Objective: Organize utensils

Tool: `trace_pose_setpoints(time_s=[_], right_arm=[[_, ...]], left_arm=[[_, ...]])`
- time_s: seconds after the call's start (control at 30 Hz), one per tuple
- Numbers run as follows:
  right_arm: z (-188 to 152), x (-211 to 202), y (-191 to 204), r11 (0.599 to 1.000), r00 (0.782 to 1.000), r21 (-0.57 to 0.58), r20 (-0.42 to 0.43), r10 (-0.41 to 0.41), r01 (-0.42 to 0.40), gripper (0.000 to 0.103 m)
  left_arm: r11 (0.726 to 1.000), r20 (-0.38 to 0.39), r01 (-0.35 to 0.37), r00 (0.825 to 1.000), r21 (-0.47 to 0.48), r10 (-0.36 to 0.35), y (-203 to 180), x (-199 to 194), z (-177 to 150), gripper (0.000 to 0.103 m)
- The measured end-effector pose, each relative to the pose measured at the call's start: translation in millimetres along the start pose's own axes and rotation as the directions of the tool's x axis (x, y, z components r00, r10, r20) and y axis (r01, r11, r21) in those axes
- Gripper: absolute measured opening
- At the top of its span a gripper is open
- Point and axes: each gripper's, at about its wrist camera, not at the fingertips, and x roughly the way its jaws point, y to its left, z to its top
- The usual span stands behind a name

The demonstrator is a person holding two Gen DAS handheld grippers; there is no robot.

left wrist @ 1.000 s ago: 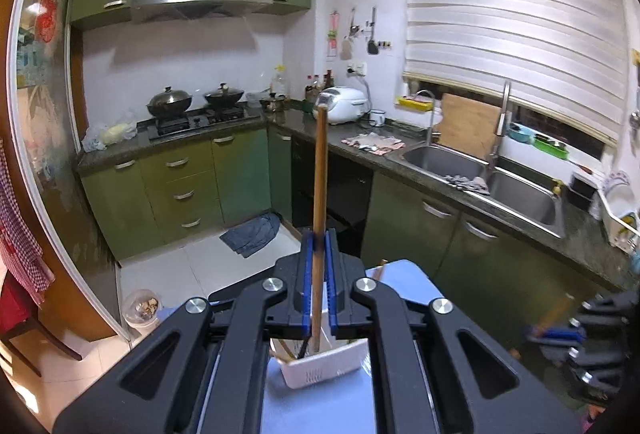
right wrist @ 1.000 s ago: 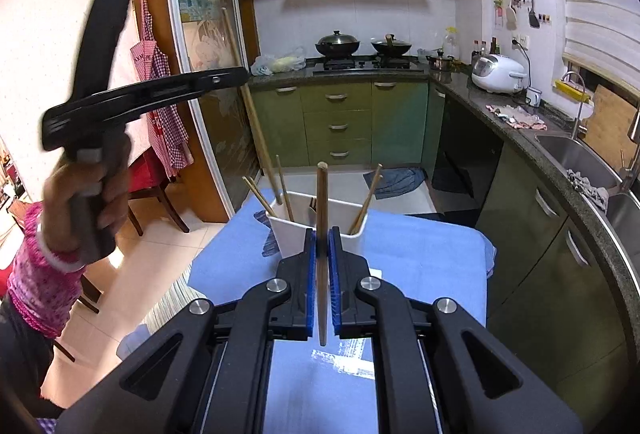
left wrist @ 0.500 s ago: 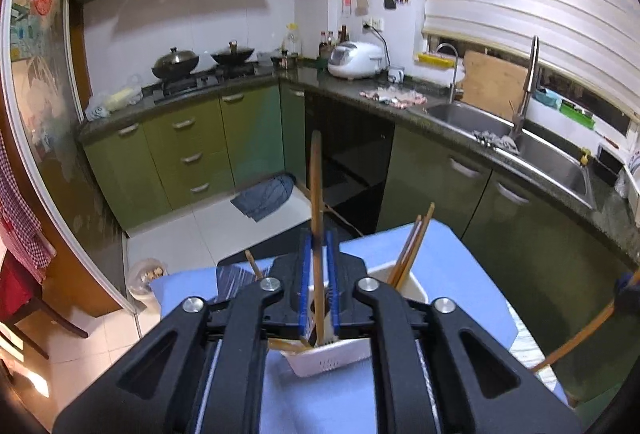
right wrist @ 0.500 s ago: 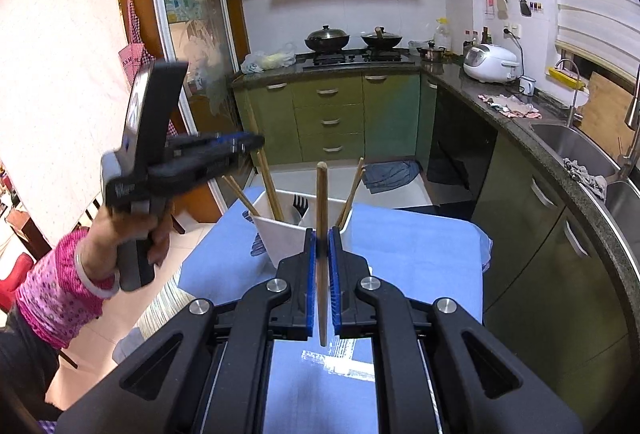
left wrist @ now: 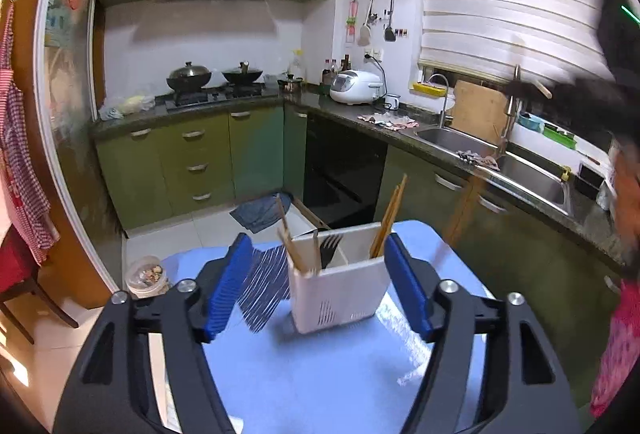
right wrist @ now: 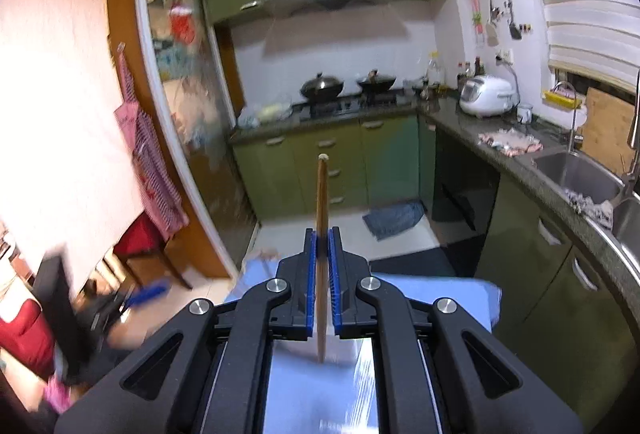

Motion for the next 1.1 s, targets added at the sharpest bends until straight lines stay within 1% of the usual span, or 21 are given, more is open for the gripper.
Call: trace_pose_setpoints(time_s=[0.07, 0.13, 0.27, 0.37, 0.47, 0.6, 0.7, 0.73, 0.77, 0.8, 0.83, 0.9, 1.0, 1.03, 1.07, 1.1], right_arm=[[11.2, 15.1, -0.5, 1.000, 1.000, 0.012, 0.016, -0.014, 0.014, 0.007], [17.7, 41.4, -0.7, 0.999, 0.999, 0.019, 0.007, -0.038, 0.038, 0.007], [13.9, 86.3, -4.7, 0.998, 0.998, 0.033, -0.025, -0.057, 0.057, 0.007], [-1.4, 119.2, -9.2, 0.997, 0.995, 0.041, -0.074, -0.062, 0.066, 0.007], [-27.0, 140.1, -11.4, 0.997, 0.991, 0.043, -0.122, -0.059, 0.065, 0.007], [-61.1, 158.6, -12.3, 0.997, 0.982, 0.041, -0.181, -0.054, 0.063, 0.007], [-83.5, 171.3, -14.4, 0.997, 0.973, 0.036, -0.225, -0.057, 0.066, 0.008], [-89.4, 173.2, -14.5, 0.997, 0.971, 0.031, -0.234, -0.056, 0.066, 0.009], [-93.9, 173.2, -14.9, 0.997, 0.970, 0.030, -0.238, -0.055, 0.064, 0.013], [-98.1, 172.0, -15.1, 0.997, 0.970, 0.031, -0.237, -0.058, 0.067, 0.024], [-101.1, 168.0, -15.2, 0.997, 0.971, 0.029, -0.229, -0.064, 0.072, 0.027], [-105.3, 154.8, -14.8, 0.997, 0.976, 0.026, -0.208, -0.070, 0.077, 0.027], [-116.2, 112.8, -12.9, 0.997, 0.987, 0.030, -0.145, -0.072, 0.077, 0.027], [-124.2, 95.9, -11.8, 0.996, 0.989, 0.027, -0.118, -0.085, 0.089, 0.030], [-134.1, 79.4, -10.8, 0.994, 0.991, 0.029, -0.094, -0.098, 0.101, 0.036], [-146.0, 63.3, -9.5, 0.994, 0.992, 0.031, -0.072, -0.105, 0.107, 0.041]], left_arm=[[1.000, -0.003, -0.002, 1.000, 0.008, 0.002, -2.4, -11.1, -14.8, 0.067], [1.000, -0.012, 0.000, 1.000, 0.014, 0.000, -3.1, -19.0, -26.5, 0.068], [1.000, -0.009, -0.017, 1.000, 0.011, 0.018, -0.1, -32.5, -45.3, 0.071], [0.999, 0.003, -0.036, 0.999, 0.006, 0.036, -0.4, -39.5, -54.6, 0.072], [0.999, -0.002, -0.026, 1.000, -0.020, 0.026, -0.2, -42.4, -63.3, 0.075], [0.997, -0.025, -0.002, 1.000, -0.077, 0.000, 4.2, -41.2, -74.9, 0.075], [0.995, -0.030, -0.008, 1.000, -0.097, 0.005, 3.6, -40.5, -82.4, 0.076], [0.995, -0.031, -0.012, 0.999, -0.100, 0.009, 2.6, -40.3, -84.5, 0.077], [0.995, -0.031, -0.012, 0.999, -0.104, 0.008, 2.4, -39.4, -84.9, 0.078], [0.994, -0.032, -0.008, 0.999, -0.109, 0.005, 1.6, -39.5, -87.0, 0.079], [0.994, -0.036, -0.006, 0.999, -0.110, 0.002, 0.6, -39.2, -88.7, 0.079], [0.994, -0.038, -0.008, 0.999, -0.107, 0.004, -0.1, -38.4, -88.2, 0.079], [0.994, -0.030, -0.019, 0.999, -0.107, 0.015, -2.8, -40.1, -90.4, 0.080], [0.994, -0.027, -0.018, 1.000, -0.109, 0.015, -3.4, -41.1, -92.4, 0.081], [0.994, -0.025, -0.017, 1.000, -0.112, 0.015, -4.3, -40.8, -93.5, 0.083], [0.993, -0.021, -0.018, 1.000, -0.116, 0.016, -5.1, -41.7, -96.5, 0.086]])
